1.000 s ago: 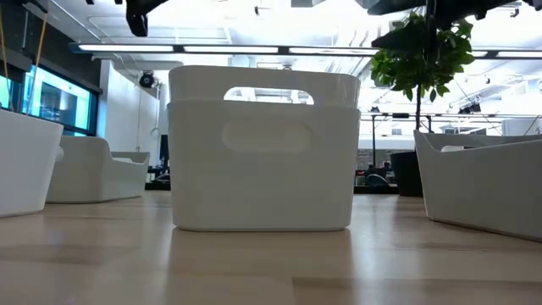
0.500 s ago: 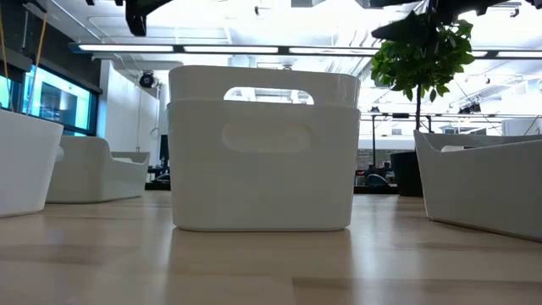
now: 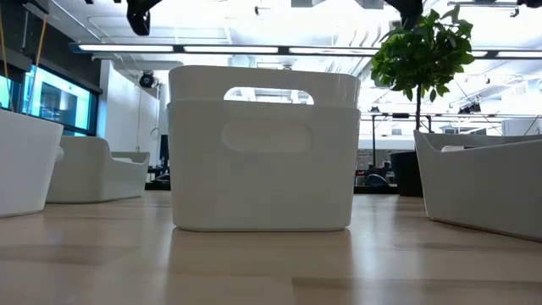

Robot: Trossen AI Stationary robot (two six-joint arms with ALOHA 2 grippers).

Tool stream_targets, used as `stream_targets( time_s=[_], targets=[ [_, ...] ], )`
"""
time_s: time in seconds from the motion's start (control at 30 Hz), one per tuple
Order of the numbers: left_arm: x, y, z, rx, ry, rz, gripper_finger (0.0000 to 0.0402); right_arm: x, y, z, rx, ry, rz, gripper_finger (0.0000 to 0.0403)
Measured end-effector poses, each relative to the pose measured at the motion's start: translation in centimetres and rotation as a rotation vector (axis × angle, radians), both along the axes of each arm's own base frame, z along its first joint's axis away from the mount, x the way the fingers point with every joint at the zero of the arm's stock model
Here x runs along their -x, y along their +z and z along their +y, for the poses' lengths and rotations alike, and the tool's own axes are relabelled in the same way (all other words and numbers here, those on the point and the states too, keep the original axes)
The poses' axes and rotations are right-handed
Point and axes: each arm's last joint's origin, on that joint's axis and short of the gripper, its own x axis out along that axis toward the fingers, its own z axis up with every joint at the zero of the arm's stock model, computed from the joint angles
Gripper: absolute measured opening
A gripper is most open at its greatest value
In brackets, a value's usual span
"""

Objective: Stack baskets by color
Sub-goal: Stack the left white bin on top of the white bin

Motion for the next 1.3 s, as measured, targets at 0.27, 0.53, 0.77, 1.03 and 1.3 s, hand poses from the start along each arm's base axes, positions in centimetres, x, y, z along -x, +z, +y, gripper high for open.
stream_targets(
  time_s=[0.27, 0.53, 0.77, 1.03, 1.3],
  targets=[
    [0.0, 0.0, 0.0, 0.032, -0.007, -0.007, 0.0168, -0.6, -0.6, 0.1, 0.005, -0.01, 0.033, 0.027],
    [-0.2, 1.1, -0.4, 0.021, -0.058, 0.065, 0.0168, -0.6, -0.6, 0.1, 0.004, -0.016, 0.032, 0.027],
    [-0.5, 1.6, -2.7, 0.02, -0.219, 0.557, 0.0168, -0.6, -0.6, 0.1, -0.035, -0.017, 0.029, 0.027],
    [-0.7, -2.1, -6.4, -0.024, -0.349, 1.017, 0.0168, -0.6, -0.6, 0.1, -0.073, -0.014, 0.026, 0.027],
    [-1.3, -7.5, -9.1, -0.091, -0.329, 1.242, 0.0168, -0.6, -0.6, 0.0, -0.075, -0.022, 0.025, 0.027]
  ],
)
